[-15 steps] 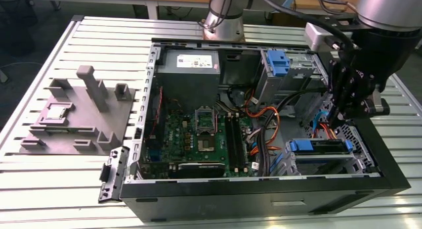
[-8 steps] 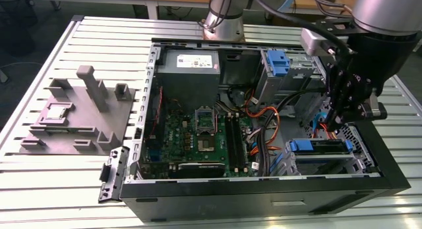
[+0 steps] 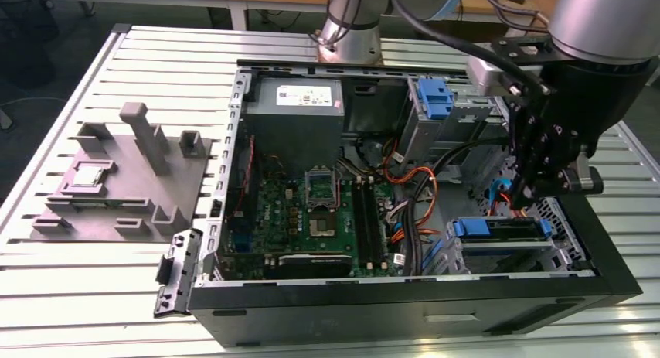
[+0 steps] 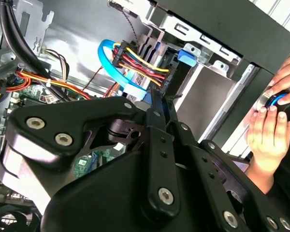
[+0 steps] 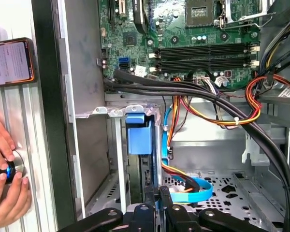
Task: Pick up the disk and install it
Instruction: 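Insert the second disk wire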
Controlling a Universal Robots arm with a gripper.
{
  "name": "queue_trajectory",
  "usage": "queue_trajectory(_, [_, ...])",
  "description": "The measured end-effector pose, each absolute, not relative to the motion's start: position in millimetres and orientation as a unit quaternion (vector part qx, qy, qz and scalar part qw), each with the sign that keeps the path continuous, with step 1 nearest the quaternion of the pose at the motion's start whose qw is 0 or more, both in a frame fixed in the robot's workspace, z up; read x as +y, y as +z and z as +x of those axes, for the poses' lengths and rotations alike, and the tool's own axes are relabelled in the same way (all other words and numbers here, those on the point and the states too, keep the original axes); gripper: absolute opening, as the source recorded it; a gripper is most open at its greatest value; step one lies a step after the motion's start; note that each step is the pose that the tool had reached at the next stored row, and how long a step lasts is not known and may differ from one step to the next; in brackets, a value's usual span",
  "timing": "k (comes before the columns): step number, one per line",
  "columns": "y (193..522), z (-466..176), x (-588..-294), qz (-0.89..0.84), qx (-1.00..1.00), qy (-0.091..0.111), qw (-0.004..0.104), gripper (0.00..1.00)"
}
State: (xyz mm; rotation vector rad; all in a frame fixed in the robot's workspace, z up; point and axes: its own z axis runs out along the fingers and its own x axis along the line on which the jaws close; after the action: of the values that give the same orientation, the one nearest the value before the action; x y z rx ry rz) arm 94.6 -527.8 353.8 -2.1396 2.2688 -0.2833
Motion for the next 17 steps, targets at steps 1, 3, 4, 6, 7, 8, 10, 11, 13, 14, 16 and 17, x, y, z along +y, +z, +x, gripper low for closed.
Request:
queue_trajectory(1, [353, 95, -529, -0.683, 0.725, -0.089, 0.007, 0.16])
queue_trajectory(3, [353, 93, -531, -0.683, 0.725, -0.088, 0.01, 0.16])
queue_trajectory(4, [353, 92, -532, -0.683, 0.725, -0.088, 0.011, 0.16])
queue_trajectory(6, [352, 89, -532, -0.683, 0.725, -0.089, 0.013, 0.16])
queue_trajectory(7, [352, 88, -532, -0.683, 0.725, -0.09, 0.015, 0.16])
queue_trajectory(8, [352, 87, -533, -0.683, 0.724, -0.092, 0.018, 0.16])
queue_trajectory(10, [351, 87, -534, -0.683, 0.724, -0.093, 0.022, 0.16])
queue_trajectory(11, [351, 87, -534, -0.682, 0.724, -0.094, 0.024, 0.16])
queue_trajectory(13, [350, 86, -537, -0.682, 0.725, -0.094, 0.027, 0.16])
queue_trajectory(14, [349, 86, -538, -0.682, 0.725, -0.094, 0.029, 0.16])
queue_trajectory(16, [348, 85, -541, -0.682, 0.725, -0.092, 0.032, 0.16])
queue_trajectory(17, [348, 84, -542, -0.682, 0.725, -0.091, 0.033, 0.16])
